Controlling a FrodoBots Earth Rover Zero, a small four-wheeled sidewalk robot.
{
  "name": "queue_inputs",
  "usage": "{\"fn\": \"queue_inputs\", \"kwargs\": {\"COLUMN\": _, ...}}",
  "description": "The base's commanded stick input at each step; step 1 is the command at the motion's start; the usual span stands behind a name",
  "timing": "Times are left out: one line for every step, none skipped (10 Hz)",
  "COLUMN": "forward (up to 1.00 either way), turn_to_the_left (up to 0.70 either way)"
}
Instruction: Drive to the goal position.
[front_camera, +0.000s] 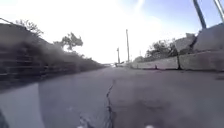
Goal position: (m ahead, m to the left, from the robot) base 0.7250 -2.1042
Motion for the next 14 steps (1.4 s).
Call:
{"fn": "queue_inputs", "kwargs": {"forward": 0.7, "turn_to_the_left": 0.0}}
{"fn": "queue_inputs", "kwargs": {"forward": 0.7, "turn_to_the_left": 0.0}}
{"fn": "queue_inputs", "kwargs": {"forward": 0.7, "turn_to_the_left": 0.0}}
{"fn": "queue_inputs", "kwargs": {"forward": 0.7, "turn_to_the_left": 0.0}}
{"fn": "queue_inputs", "kwargs": {"forward": 0.7, "turn_to_the_left": 0.0}}
{"fn": "queue_inputs", "kwargs": {"forward": 0.7, "turn_to_the_left": 0.0}}
{"fn": "queue_inputs", "kwargs": {"forward": 0.7, "turn_to_the_left": 0.0}}
{"fn": "queue_inputs", "kwargs": {"forward": 0.7, "turn_to_the_left": 0.0}}
{"fn": "queue_inputs", "kwargs": {"forward": 0.7, "turn_to_the_left": 0.0}}
{"fn": "queue_inputs", "kwargs": {"forward": 0.7, "turn_to_the_left": 0.0}}
{"fn": "queue_inputs", "kwargs": {"forward": 0.7, "turn_to_the_left": 0.0}}
{"fn": "queue_inputs", "kwargs": {"forward": 0.7, "turn_to_the_left": 0.0}}
{"fn": "queue_inputs", "kwargs": {"forward": 0.7, "turn_to_the_left": 0.0}}
{"fn": "queue_inputs", "kwargs": {"forward": 0.7, "turn_to_the_left": 0.0}}
